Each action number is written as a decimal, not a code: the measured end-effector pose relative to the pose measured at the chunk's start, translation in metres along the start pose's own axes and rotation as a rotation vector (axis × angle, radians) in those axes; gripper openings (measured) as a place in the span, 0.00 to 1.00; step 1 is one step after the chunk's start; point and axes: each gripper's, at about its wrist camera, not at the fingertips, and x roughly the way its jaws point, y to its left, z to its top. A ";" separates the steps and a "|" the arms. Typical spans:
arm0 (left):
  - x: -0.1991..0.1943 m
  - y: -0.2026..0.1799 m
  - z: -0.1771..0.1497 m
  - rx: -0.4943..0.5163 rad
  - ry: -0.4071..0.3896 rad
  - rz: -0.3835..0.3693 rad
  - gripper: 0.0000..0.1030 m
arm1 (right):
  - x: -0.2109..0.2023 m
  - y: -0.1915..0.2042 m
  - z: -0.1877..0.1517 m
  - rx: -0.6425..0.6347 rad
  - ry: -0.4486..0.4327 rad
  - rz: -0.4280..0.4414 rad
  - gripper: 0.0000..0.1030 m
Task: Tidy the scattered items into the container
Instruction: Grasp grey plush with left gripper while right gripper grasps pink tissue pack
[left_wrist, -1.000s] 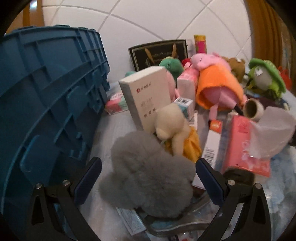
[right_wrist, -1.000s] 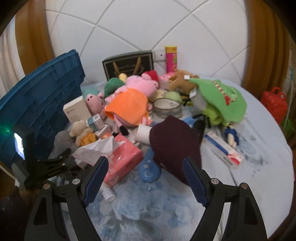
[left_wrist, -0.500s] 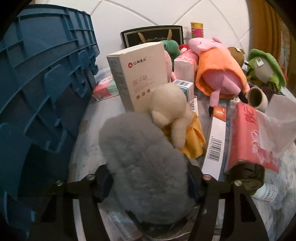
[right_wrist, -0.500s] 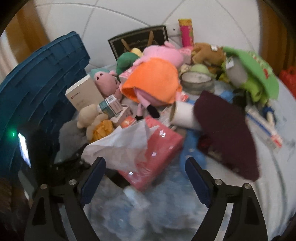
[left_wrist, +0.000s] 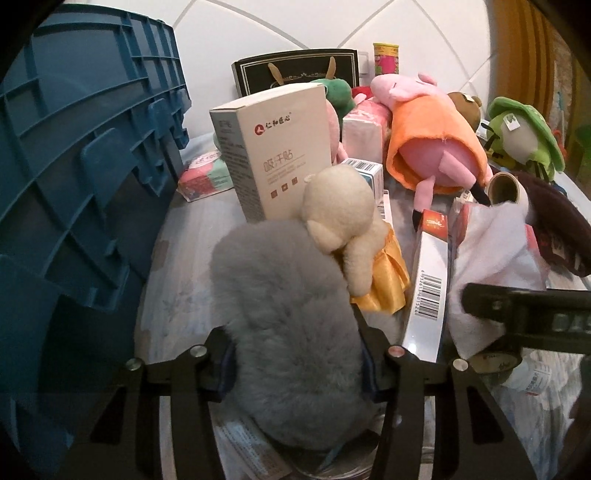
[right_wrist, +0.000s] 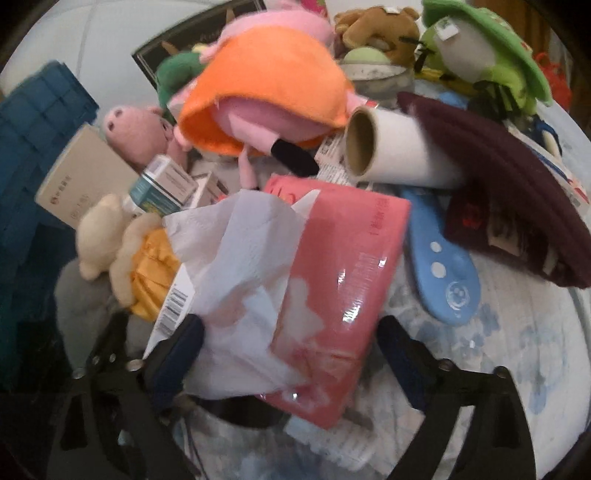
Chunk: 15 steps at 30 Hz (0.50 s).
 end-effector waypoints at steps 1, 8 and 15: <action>0.000 0.000 0.000 -0.001 -0.001 -0.002 0.49 | 0.004 0.002 0.002 0.005 0.009 -0.010 0.99; -0.004 0.002 0.002 -0.010 -0.009 -0.017 0.41 | 0.008 0.009 0.001 -0.175 -0.009 -0.035 0.83; -0.009 0.004 0.002 -0.021 -0.025 -0.032 0.34 | -0.028 -0.016 -0.006 -0.246 -0.092 -0.031 0.81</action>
